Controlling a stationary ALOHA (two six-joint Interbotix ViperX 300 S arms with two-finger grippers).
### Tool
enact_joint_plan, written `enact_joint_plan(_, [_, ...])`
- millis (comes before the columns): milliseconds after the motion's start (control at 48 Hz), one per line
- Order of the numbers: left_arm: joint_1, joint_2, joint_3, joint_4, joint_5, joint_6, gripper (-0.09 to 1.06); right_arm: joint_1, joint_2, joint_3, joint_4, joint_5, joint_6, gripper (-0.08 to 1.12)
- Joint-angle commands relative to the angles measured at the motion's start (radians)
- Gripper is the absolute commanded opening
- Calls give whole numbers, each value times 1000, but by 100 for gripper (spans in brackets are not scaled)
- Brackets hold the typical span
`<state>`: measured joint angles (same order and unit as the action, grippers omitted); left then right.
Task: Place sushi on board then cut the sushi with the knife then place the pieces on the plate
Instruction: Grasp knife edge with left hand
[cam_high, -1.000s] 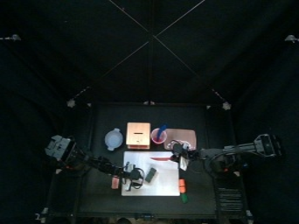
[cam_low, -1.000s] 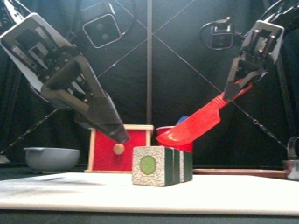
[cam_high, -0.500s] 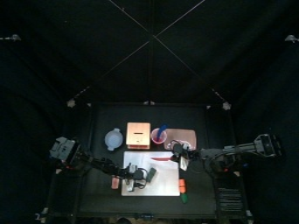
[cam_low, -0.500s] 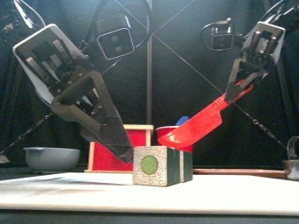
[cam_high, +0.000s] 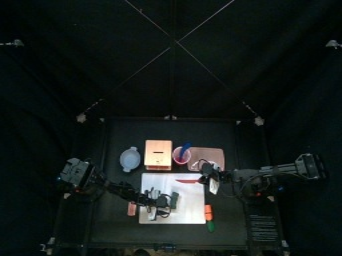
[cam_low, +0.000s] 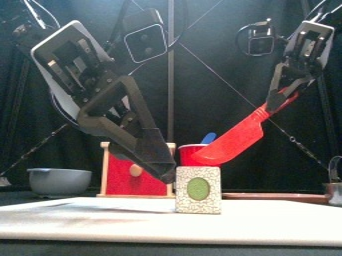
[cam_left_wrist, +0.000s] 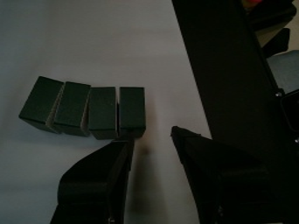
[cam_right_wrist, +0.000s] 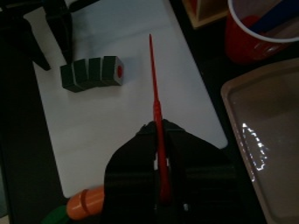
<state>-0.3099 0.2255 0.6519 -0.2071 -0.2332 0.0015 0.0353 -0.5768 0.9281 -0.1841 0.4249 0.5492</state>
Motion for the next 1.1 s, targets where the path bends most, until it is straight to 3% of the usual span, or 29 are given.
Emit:
enact_joint_plan(21, [8, -8, -35, 12, -5, 3, 78, 2, -55, 8, 17, 8, 0, 40])
enact_joint_plan(271, [20, 26, -77, 41, -3, 3, 78, 6, -83, 37, 54, 0, -2, 40])
enact_joint_plan(500, [34, -9, -63, 41, 31, 2, 79, 12, -83, 38, 28, -54, -5, 40])
enact_joint_plan(625, [60, -71, -34, 41, 35, 2, 79, 17, -75, 37, -3, -112, -5, 40])
enact_joint_plan(917, [135, -250, 78, 51, 25, 3, 78, 77, -51, 41, -35, -150, -5, 40])
enact_joint_plan(1104, [183, -285, 106, 104, 8, 5, 78, 104, -26, 40, -52, -207, -6, 40])
